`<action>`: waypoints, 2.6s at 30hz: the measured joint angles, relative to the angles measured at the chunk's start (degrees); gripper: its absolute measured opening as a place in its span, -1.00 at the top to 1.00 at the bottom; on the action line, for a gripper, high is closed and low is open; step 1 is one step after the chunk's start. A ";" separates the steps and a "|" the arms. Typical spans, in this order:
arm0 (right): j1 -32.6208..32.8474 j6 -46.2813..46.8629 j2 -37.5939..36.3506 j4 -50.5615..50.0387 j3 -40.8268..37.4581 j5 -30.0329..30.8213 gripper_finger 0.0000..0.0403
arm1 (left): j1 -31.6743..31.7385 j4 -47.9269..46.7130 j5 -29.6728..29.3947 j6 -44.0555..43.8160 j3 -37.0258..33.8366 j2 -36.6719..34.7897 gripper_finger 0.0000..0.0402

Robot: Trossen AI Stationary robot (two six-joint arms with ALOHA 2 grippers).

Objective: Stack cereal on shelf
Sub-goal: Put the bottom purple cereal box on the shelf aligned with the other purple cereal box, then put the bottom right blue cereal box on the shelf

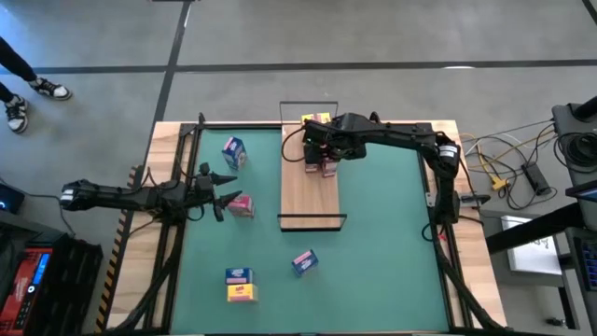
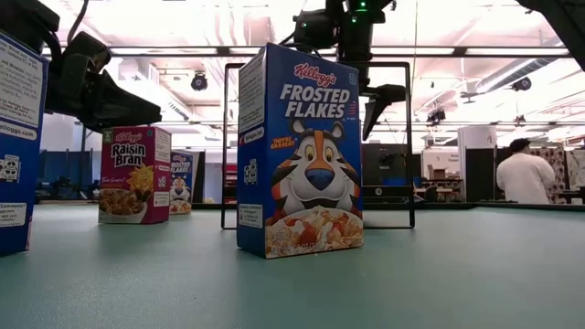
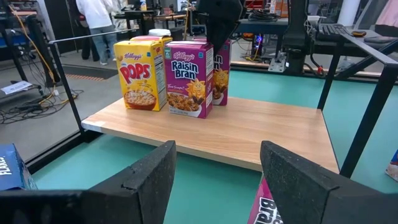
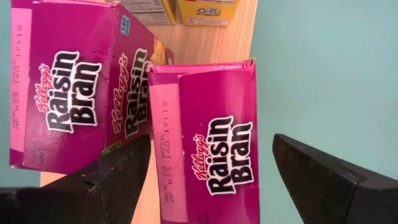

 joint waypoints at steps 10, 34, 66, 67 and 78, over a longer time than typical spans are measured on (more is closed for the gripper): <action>0.02 0.56 0.00 -0.64 0.00 0.00 -0.33 | 0.00 0.01 0.01 -0.01 0.02 -0.02 -0.09; -0.53 1.55 0.00 1.82 0.00 0.12 0.07 | 0.00 0.01 0.01 0.01 0.01 0.00 -0.09; 0.48 1.02 -2.66 -0.18 -0.02 0.41 -0.72 | 0.00 0.01 -0.01 0.01 0.02 -0.02 -0.09; 0.79 0.84 -3.01 -0.26 -0.02 0.35 -0.74 | 0.00 0.01 0.01 -0.01 0.02 0.00 -0.09; 6.09 -0.14 -6.91 -6.90 -0.02 0.31 -0.78 | 0.00 -0.01 0.00 0.00 0.01 0.00 -0.09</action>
